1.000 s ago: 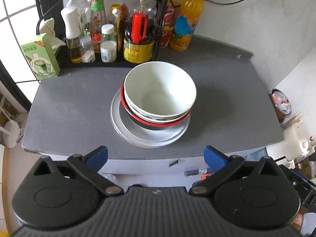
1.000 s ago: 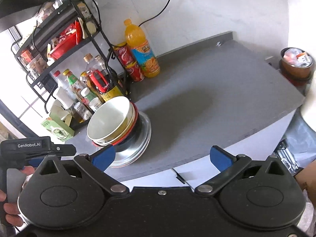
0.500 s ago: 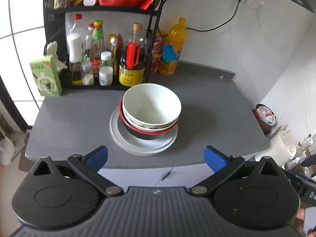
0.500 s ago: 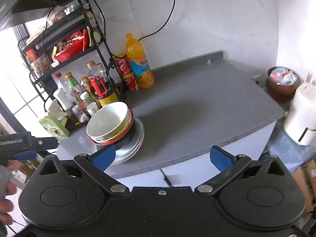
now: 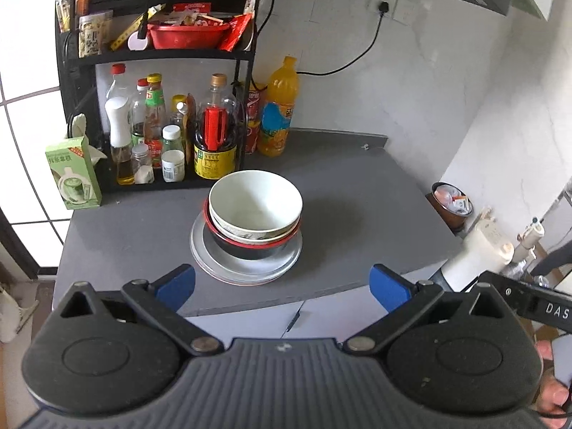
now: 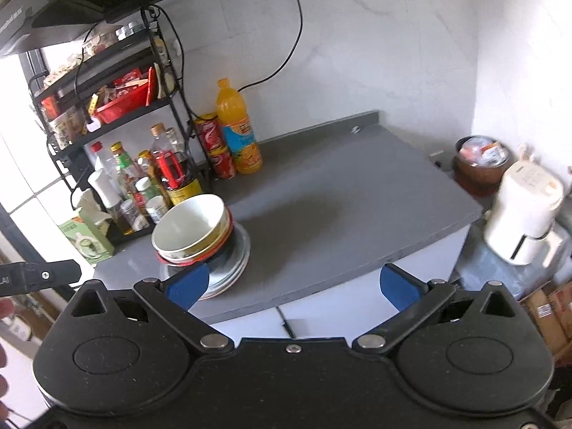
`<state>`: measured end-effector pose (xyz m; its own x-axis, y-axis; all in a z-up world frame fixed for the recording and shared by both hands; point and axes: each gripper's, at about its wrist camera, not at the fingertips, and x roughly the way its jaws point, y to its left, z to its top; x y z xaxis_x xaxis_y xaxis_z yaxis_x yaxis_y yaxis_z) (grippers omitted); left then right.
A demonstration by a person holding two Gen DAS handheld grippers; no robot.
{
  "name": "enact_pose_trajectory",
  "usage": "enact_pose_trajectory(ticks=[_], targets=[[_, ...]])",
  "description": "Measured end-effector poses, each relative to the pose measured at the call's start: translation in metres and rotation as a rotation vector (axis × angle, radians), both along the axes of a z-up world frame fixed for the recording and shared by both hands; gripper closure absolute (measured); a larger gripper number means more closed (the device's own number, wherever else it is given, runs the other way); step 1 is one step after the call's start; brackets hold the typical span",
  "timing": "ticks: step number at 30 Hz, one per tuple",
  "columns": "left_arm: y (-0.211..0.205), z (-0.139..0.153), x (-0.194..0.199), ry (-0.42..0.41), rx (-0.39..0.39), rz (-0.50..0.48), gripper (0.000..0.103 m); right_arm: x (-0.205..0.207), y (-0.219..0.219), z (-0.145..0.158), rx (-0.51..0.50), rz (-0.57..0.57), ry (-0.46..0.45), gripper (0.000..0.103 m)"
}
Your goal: Organize plates and bowls
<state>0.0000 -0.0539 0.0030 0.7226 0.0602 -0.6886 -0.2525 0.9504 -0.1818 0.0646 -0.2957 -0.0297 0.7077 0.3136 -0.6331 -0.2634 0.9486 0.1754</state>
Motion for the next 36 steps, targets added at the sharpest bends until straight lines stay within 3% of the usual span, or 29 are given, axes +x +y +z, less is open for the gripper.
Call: enact_pose_trajectory(ticks=[10, 19, 36], targets=[[0.005, -0.005, -0.022, -0.012, 0.026, -0.021, 0.0, -0.026, 0.012, 0.002, -0.098, -0.022, -0.024, 0.0], [0.014, -0.017, -0.015, -0.01, 0.027, -0.069, 0.0, -0.033, 0.018, 0.005, -0.134, -0.067, -0.069, 0.0], [0.016, -0.033, -0.008, 0.011, 0.047, -0.119, 0.0, -0.037, 0.022, -0.029, -0.116, -0.112, -0.024, 0.0]])
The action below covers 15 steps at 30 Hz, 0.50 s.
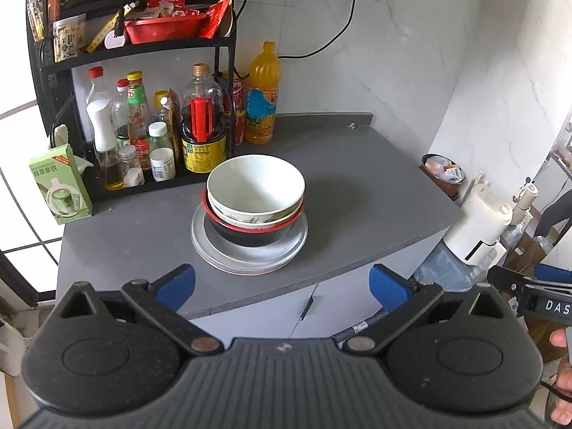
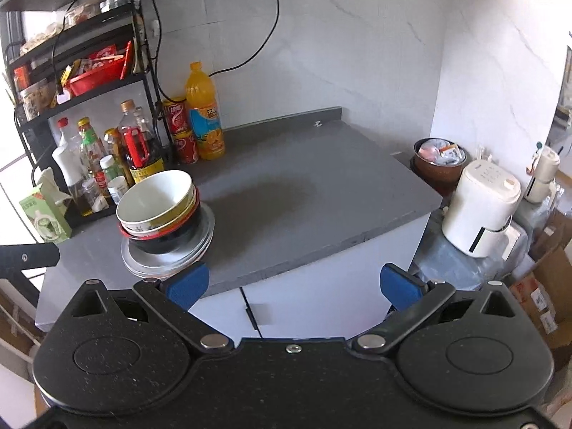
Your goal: Organize plates and bowls
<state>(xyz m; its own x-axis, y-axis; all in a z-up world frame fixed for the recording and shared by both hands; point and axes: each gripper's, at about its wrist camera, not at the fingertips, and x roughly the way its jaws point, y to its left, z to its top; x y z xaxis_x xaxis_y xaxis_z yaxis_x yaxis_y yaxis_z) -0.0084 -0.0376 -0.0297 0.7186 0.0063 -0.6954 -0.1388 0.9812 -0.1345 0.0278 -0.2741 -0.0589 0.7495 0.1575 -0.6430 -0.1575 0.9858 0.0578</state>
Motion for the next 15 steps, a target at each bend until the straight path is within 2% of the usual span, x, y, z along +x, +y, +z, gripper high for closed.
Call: enact_pose_trajectory(ticks=[15], targets=[[0.0039, -0.009, -0.0063, 0.021, -0.018, -0.011, 0.0, -0.0045, 0.0092, 0.0062, 0.017, 0.045, -0.016, 0.0]])
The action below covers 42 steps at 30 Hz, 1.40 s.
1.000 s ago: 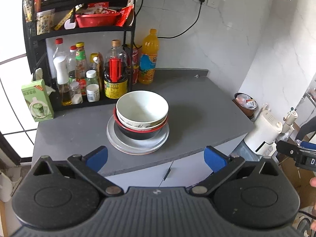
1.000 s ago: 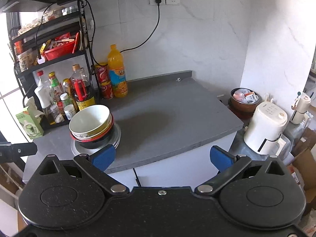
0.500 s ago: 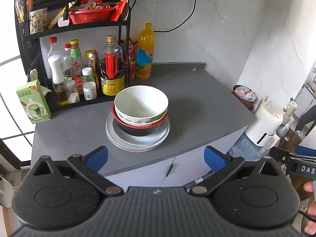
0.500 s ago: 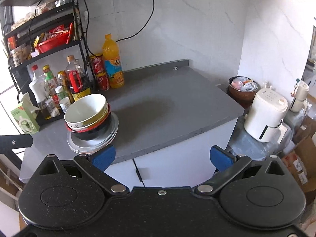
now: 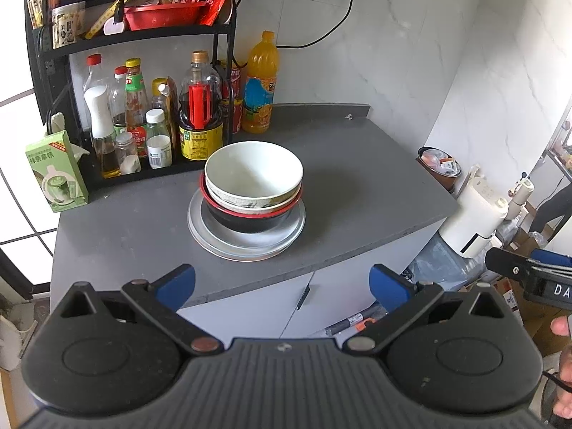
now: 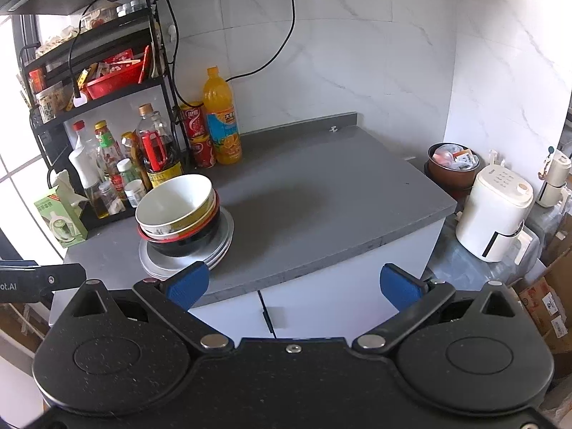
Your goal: Organize plates and bowls
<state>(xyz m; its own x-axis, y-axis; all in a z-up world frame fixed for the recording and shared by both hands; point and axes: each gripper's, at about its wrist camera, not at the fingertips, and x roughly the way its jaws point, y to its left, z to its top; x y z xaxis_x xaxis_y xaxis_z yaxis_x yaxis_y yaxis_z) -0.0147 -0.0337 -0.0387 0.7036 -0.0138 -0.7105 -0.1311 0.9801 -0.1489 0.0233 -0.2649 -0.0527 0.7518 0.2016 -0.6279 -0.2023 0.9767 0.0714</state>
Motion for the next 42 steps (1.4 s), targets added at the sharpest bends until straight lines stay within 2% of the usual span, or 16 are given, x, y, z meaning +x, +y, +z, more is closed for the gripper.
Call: enact_pose_trajectory(ticks=[22, 27, 42], targets=[[-0.0014, 0.0036, 0.0004, -0.007, 0.039, -0.012, 0.0, -0.0004, -0.0028, -0.0024, 0.015, 0.021, 0.017, 0.0], [0.0014, 0.004, 0.0007, -0.005, 0.013, -0.005, 0.0, -0.0011, -0.0029, -0.0019, 0.016, 0.025, 0.016, 0.0], [-0.001, 0.0077, 0.0007, -0.007, 0.025, -0.003, 0.0, 0.0, -0.007, 0.001, 0.038, 0.02, 0.022, 0.0]])
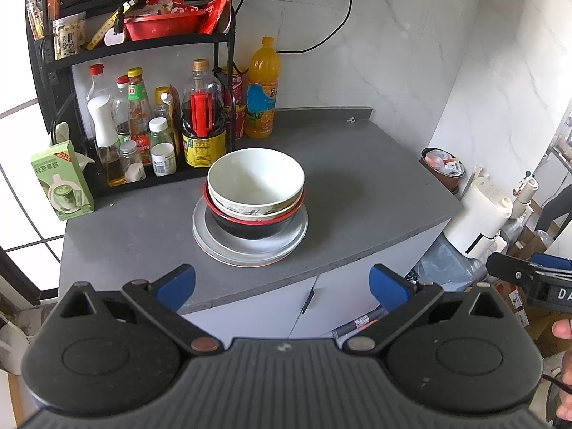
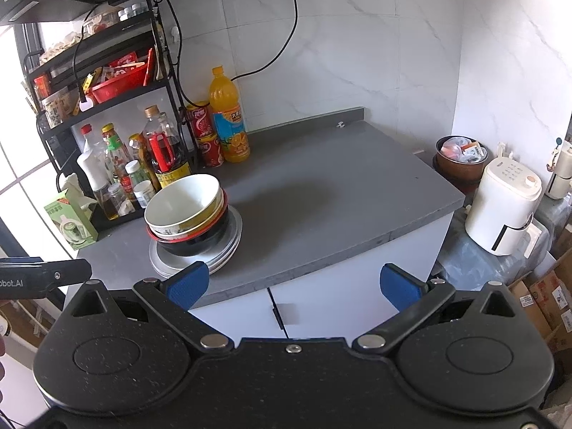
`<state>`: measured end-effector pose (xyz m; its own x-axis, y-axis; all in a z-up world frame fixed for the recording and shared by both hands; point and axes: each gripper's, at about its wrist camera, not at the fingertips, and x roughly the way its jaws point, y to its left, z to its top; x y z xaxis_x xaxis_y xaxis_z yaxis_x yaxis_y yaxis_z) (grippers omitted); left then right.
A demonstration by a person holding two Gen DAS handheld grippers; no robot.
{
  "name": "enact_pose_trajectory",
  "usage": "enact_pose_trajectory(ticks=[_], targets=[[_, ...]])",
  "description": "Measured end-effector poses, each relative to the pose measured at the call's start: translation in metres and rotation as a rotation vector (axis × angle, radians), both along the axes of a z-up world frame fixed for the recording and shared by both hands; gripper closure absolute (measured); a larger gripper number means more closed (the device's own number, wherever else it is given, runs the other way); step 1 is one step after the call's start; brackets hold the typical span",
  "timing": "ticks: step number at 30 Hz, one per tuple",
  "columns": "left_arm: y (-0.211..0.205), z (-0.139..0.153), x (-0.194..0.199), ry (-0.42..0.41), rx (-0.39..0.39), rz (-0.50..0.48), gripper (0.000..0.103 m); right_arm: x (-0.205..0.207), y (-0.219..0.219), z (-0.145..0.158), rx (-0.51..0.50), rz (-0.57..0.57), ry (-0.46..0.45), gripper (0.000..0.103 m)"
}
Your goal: Organize plates and bowls
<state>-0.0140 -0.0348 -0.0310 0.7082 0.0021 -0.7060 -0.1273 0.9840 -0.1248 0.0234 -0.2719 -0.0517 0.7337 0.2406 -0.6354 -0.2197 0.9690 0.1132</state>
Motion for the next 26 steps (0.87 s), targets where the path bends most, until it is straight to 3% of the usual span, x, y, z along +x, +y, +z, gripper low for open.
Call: enact_pose_trajectory(ticks=[9, 26], targets=[[0.004, -0.009, 0.005, 0.034, -0.016, 0.003, 0.0, 0.002, 0.003, -0.004, -0.01, -0.01, 0.004, 0.0], [-0.02, -0.003, 0.018, 0.025, 0.013, -0.056, 0.0, 0.006, -0.014, -0.005, 0.005, -0.035, -0.009, 0.0]])
